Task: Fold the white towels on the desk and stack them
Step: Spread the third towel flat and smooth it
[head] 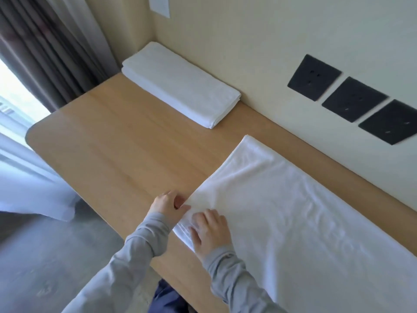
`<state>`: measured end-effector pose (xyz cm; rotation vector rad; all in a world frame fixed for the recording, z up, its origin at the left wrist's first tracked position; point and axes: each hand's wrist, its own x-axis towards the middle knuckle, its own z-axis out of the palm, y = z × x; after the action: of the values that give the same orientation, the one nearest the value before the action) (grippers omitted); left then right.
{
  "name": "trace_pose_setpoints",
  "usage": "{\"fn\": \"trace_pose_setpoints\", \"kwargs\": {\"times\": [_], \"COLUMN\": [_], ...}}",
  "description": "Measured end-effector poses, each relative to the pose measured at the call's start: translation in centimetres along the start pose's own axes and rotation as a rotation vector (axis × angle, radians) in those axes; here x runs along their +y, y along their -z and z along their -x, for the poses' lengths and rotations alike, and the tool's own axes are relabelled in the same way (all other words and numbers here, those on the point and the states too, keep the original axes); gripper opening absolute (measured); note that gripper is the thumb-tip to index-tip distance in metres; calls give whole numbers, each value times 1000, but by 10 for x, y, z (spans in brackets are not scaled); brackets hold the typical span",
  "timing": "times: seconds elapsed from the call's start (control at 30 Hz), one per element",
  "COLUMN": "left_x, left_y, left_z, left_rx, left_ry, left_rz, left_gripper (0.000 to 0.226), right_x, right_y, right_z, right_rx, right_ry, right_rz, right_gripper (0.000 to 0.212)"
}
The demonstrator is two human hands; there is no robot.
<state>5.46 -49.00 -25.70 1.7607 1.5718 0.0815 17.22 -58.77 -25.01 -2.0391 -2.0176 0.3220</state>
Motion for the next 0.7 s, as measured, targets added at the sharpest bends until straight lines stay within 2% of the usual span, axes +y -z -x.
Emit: {"fn": "trace_pose_setpoints", "kwargs": {"times": [0.13, 0.27, 0.4, 0.5, 0.57, 0.7], "left_x": [-13, -23, -25, -22, -22, -24], "left_y": [9, 9, 8, 8, 9, 15], "left_z": [0, 0, -1, 2, 6, 10], "left_rx": [-58, -70, -73, -136, -191, -173], "left_ry": [23, 36, 90, 84, 91, 126], "left_rz": [58, 38, 21, 28, 90, 257], "left_gripper": [10, 13, 21, 21, 17, 12], "right_x": [-25, -33, -33, -30, -32, -34], "right_y": [-12, -16, -18, -21, -24, -24], "right_z": [-13, -18, -19, -21, -23, -23], "right_rx": [-80, -68, -63, -102, -133, -109], "right_ry": [-100, -154, -151, -220, -290, -378], "right_rz": [114, 127, -12, -133, -206, -302], "right_gripper": [36, 32, 23, 12, 4, 1]}}
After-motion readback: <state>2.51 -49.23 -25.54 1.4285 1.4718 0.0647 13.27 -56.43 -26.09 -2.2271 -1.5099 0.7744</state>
